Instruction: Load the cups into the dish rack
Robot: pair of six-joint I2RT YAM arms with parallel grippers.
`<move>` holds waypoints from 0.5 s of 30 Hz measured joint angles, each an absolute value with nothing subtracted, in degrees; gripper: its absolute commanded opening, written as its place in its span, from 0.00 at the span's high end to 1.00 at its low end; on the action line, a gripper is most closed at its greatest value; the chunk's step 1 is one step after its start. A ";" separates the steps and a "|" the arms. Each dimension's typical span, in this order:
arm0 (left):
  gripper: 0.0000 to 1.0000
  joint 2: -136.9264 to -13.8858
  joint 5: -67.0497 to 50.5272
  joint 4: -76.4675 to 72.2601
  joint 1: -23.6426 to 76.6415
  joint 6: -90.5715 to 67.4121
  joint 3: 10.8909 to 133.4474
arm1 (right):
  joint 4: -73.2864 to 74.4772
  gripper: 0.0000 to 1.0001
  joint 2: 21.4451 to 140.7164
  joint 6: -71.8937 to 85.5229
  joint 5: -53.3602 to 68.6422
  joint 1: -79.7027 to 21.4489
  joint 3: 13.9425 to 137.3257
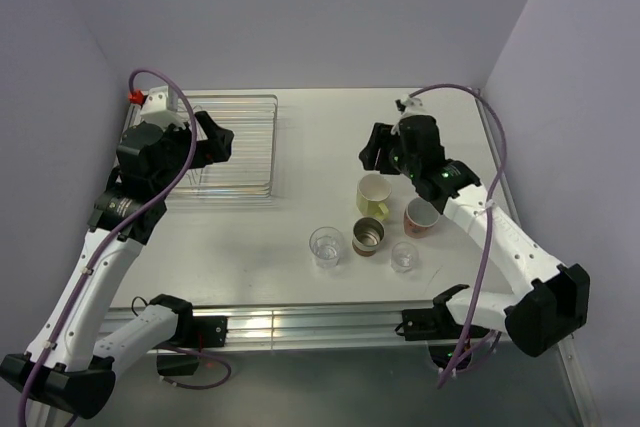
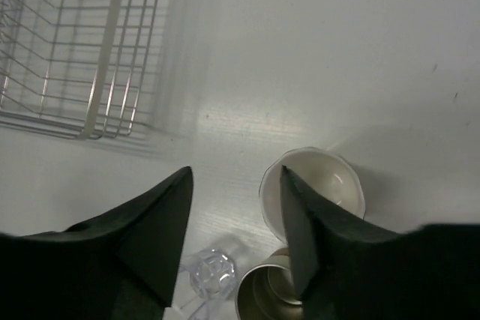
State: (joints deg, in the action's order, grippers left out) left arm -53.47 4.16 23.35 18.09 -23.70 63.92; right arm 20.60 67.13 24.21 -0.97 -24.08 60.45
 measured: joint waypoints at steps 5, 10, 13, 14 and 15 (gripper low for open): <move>0.01 -53.49 4.16 23.38 18.09 -23.70 63.92 | 23.79 0.56 69.95 23.86 -3.95 -27.42 60.42; 0.01 -53.52 4.16 23.38 18.09 -23.70 63.92 | 24.47 0.57 70.11 23.38 -5.23 -28.67 60.40; 0.01 -53.60 4.16 23.38 18.09 -23.70 63.92 | 24.51 0.57 70.30 22.98 -5.50 -29.28 59.96; 0.01 -53.65 4.16 23.38 18.09 -23.70 63.92 | 24.60 0.57 70.48 22.85 -5.58 -29.58 59.59; 0.01 -53.74 4.16 23.38 18.09 -23.70 63.92 | 24.86 0.57 70.72 22.83 -5.61 -29.85 59.37</move>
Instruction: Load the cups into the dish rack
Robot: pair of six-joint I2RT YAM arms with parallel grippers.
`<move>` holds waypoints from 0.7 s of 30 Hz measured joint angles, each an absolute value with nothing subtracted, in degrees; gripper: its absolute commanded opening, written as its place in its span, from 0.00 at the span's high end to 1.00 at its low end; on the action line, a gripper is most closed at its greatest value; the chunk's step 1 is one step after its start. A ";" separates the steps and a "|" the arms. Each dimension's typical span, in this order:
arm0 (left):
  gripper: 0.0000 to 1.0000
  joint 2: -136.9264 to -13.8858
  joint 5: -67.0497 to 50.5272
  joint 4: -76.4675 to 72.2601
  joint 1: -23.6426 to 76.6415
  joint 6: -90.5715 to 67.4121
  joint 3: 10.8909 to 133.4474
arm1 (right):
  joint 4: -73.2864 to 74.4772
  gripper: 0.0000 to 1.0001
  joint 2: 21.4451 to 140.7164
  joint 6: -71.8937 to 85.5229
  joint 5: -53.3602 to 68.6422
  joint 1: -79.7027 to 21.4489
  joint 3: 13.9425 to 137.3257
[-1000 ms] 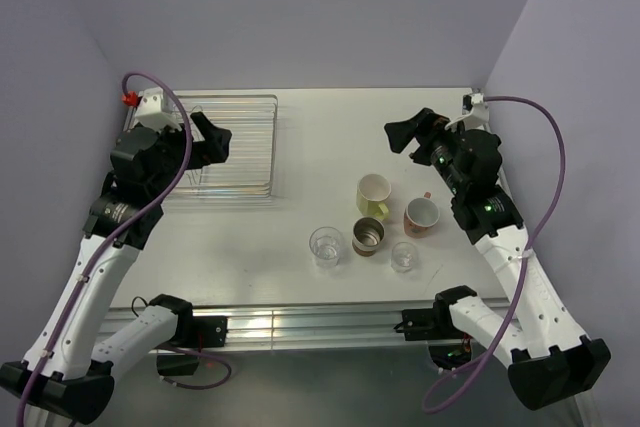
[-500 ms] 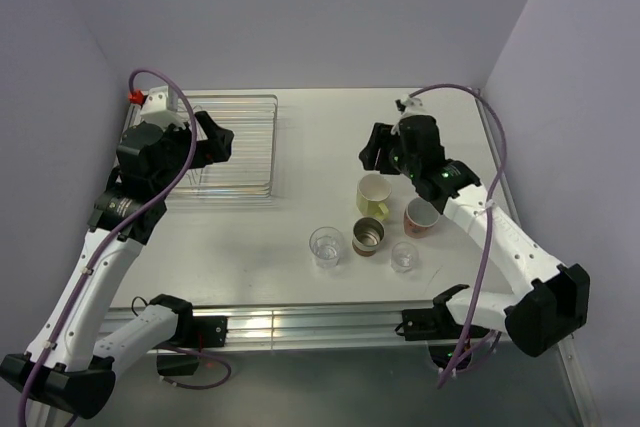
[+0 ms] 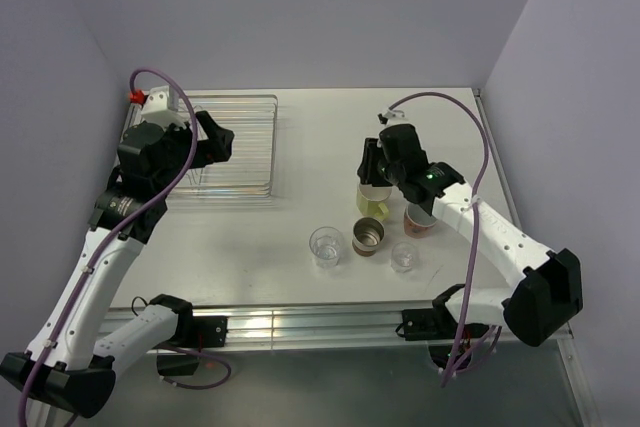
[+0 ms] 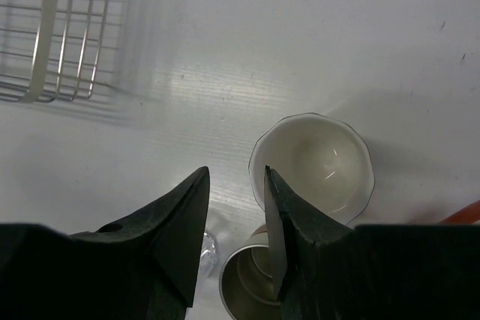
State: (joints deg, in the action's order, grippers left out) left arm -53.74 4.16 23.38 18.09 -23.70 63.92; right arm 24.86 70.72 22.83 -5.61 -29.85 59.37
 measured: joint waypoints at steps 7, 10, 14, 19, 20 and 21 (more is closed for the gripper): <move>0.01 -54.26 4.16 23.42 18.09 -23.70 63.92 | 25.56 0.57 73.93 22.79 -6.42 -31.73 57.71; 0.01 -54.26 4.16 23.40 18.09 -23.70 63.92 | 25.80 0.56 75.20 22.63 -6.50 -31.92 57.69; 0.01 -54.28 4.16 23.40 18.09 -23.70 63.94 | 25.87 0.57 77.06 22.59 -6.92 -32.40 57.69; 0.01 -54.28 4.16 23.42 18.09 -23.70 63.94 | 25.91 0.58 80.01 22.20 -7.51 -32.62 57.69; 0.01 -54.28 4.16 23.42 18.09 -23.70 63.94 | 26.00 0.58 80.64 22.15 -7.68 -32.67 57.69; 0.01 -54.28 4.16 23.42 18.09 -23.70 63.94 | 26.13 0.58 81.17 22.09 -7.90 -32.71 57.69</move>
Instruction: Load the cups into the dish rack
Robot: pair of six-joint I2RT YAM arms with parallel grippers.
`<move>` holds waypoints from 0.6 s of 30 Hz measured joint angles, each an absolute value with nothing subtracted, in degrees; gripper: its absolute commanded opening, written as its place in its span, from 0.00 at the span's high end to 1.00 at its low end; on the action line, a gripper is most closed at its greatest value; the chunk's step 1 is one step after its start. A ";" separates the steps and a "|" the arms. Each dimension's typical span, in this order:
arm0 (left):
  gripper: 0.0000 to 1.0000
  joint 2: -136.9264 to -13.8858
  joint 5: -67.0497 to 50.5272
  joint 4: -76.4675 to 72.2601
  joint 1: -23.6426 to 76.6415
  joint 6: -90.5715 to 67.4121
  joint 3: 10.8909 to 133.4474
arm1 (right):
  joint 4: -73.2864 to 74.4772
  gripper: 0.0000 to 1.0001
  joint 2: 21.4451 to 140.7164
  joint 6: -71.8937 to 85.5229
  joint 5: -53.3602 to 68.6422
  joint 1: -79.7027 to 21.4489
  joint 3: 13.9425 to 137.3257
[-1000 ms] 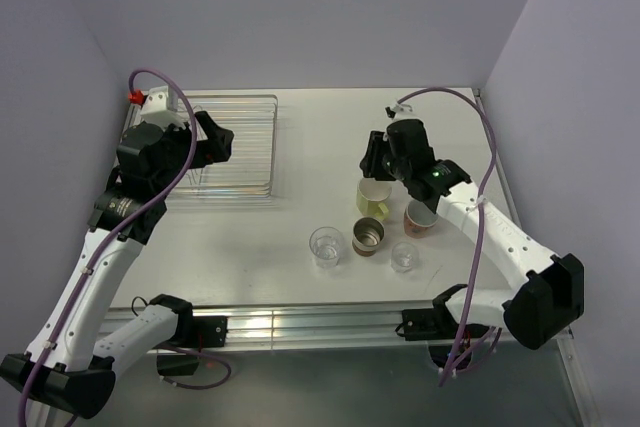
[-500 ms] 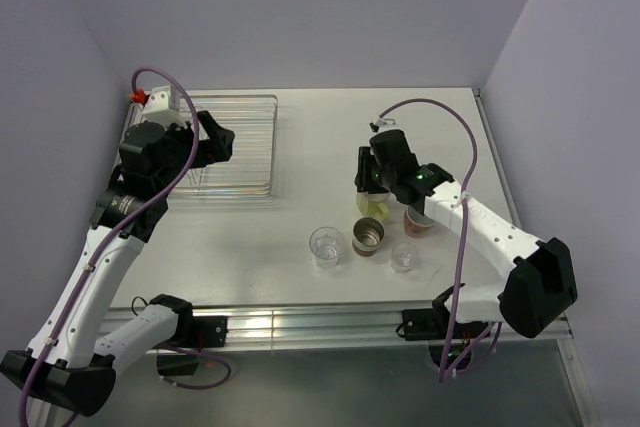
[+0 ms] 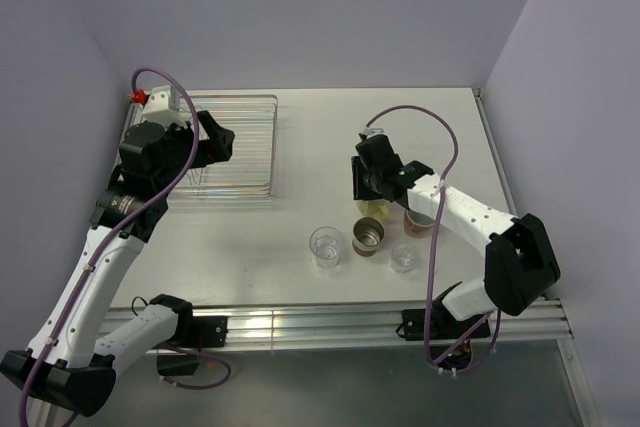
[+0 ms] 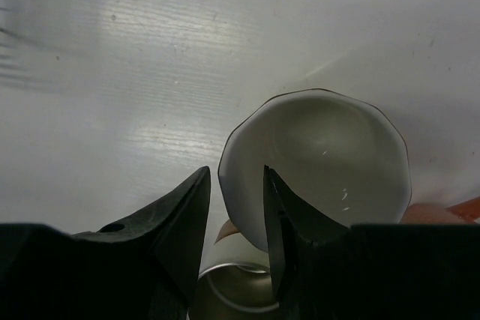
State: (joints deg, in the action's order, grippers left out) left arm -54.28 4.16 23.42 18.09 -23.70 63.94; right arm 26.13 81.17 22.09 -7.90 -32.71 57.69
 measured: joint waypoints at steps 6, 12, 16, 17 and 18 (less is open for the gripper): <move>0.01 -54.39 4.16 23.42 18.09 -23.70 63.94 | 26.68 0.67 84.18 21.41 -9.47 -32.88 57.84; 0.01 -55.05 4.21 23.49 18.09 -23.70 63.94 | 27.38 1.00 86.41 20.25 -11.07 -32.95 59.61; 0.01 -55.13 4.34 23.46 18.09 -23.70 63.92 | 29.23 1.00 87.00 20.05 -12.49 -33.01 60.88; 0.01 -55.13 4.36 23.46 18.09 -23.70 63.92 | 29.71 1.00 87.22 20.08 -12.67 -33.01 61.25; 0.01 -55.16 4.36 23.46 18.09 -23.70 63.92 | 30.33 1.00 87.42 20.08 -12.71 -33.01 61.73</move>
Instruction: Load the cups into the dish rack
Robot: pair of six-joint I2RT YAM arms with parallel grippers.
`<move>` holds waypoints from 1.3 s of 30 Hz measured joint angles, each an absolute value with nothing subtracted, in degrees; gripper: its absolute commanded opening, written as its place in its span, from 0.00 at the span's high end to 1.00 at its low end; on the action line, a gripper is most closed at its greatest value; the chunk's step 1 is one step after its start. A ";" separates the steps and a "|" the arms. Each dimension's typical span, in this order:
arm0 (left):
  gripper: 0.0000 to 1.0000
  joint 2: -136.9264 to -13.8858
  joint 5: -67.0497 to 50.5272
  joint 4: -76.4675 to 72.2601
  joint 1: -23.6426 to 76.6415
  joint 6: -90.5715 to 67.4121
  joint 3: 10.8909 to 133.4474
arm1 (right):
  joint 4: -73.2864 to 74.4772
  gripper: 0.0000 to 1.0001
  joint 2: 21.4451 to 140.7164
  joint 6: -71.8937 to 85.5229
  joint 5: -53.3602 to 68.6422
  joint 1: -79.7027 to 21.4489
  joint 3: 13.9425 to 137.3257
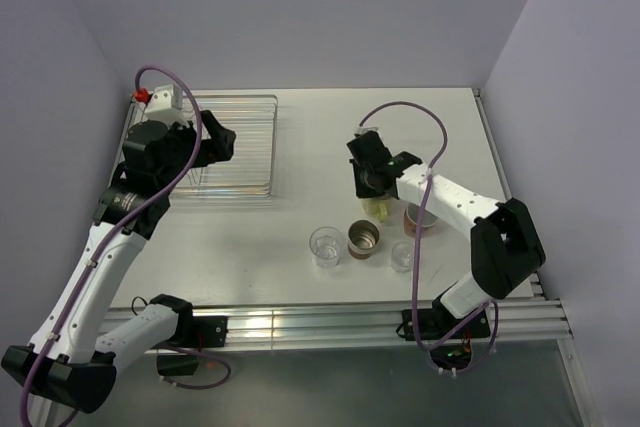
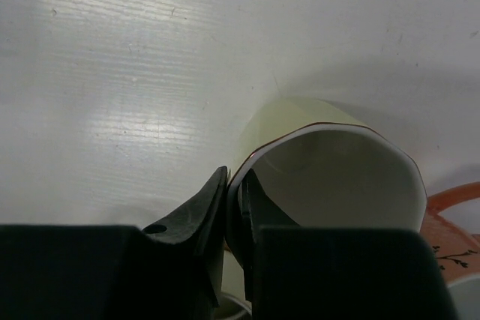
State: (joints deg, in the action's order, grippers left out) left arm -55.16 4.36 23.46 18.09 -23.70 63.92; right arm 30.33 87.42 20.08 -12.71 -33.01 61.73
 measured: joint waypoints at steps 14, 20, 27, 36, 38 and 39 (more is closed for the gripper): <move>0.01 -59.59 -1.13 23.24 14.61 -27.44 64.86 | 36.49 1.00 88.86 19.88 -8.25 -32.86 88.42; 0.01 -62.85 -12.69 17.28 10.28 -34.11 66.00 | 27.42 1.00 88.42 24.47 10.50 -32.18 88.33; 0.01 -68.62 -27.94 1.85 6.50 -44.16 63.29 | -0.99 1.00 88.03 44.45 33.30 -26.17 79.90; 0.01 -74.70 -40.58 -20.71 6.20 -57.45 57.60 | -34.28 1.00 90.54 70.94 43.16 -19.38 72.47; 0.01 -75.37 -42.33 -25.06 6.26 -59.92 57.17 | -38.11 1.00 90.98 73.78 44.05 -19.53 71.90; 0.01 -75.68 -42.94 -27.03 6.37 -61.06 57.12 | -39.94 1.00 91.26 75.13 44.53 -19.55 71.70</move>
